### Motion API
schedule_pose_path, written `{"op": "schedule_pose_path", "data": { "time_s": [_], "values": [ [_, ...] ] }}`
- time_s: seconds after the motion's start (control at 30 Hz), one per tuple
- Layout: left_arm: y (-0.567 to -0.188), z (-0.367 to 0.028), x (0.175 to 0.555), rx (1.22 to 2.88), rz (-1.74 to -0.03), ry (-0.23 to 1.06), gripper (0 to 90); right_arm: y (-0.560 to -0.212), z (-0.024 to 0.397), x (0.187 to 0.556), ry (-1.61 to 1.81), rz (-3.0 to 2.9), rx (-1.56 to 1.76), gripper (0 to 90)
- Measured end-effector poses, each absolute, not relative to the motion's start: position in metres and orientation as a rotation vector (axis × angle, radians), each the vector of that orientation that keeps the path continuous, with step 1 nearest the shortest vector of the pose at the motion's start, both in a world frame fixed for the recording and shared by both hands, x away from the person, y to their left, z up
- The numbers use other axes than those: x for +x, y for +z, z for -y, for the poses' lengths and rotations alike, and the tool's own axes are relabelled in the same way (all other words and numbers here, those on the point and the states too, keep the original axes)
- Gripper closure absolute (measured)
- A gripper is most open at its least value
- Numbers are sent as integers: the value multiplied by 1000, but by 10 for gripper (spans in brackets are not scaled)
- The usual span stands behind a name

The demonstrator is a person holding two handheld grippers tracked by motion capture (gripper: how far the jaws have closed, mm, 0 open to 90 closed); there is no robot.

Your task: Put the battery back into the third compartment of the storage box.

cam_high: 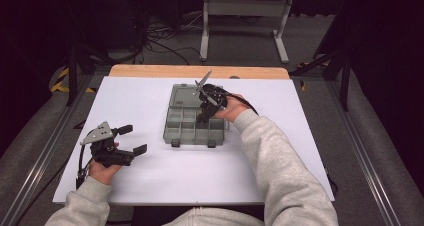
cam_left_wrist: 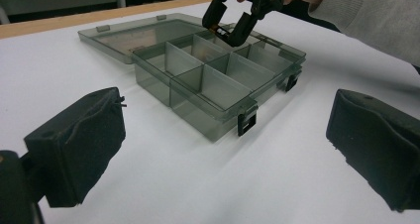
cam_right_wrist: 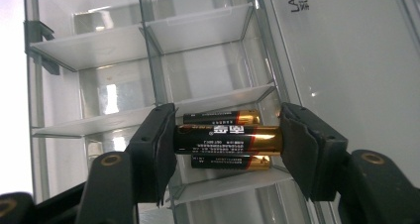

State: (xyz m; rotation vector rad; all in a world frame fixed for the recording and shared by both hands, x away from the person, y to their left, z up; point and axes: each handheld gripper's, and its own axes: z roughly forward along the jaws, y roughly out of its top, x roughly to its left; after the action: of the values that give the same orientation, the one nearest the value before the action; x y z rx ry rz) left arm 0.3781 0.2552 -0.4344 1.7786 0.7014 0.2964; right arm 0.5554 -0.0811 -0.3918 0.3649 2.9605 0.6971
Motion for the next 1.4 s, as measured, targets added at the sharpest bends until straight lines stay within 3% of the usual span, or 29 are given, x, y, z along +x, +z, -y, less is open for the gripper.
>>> {"op": "schedule_pose_path", "data": {
  "time_s": [1.1,1.4],
  "values": [
    [-435,-254,378,1782,-702,287,23,-394,82,555,712,-2953,368,385],
    [-434,-254,381,1787,-712,272,41,-385,87,547,761,-2935,381,475]
  ]
}}
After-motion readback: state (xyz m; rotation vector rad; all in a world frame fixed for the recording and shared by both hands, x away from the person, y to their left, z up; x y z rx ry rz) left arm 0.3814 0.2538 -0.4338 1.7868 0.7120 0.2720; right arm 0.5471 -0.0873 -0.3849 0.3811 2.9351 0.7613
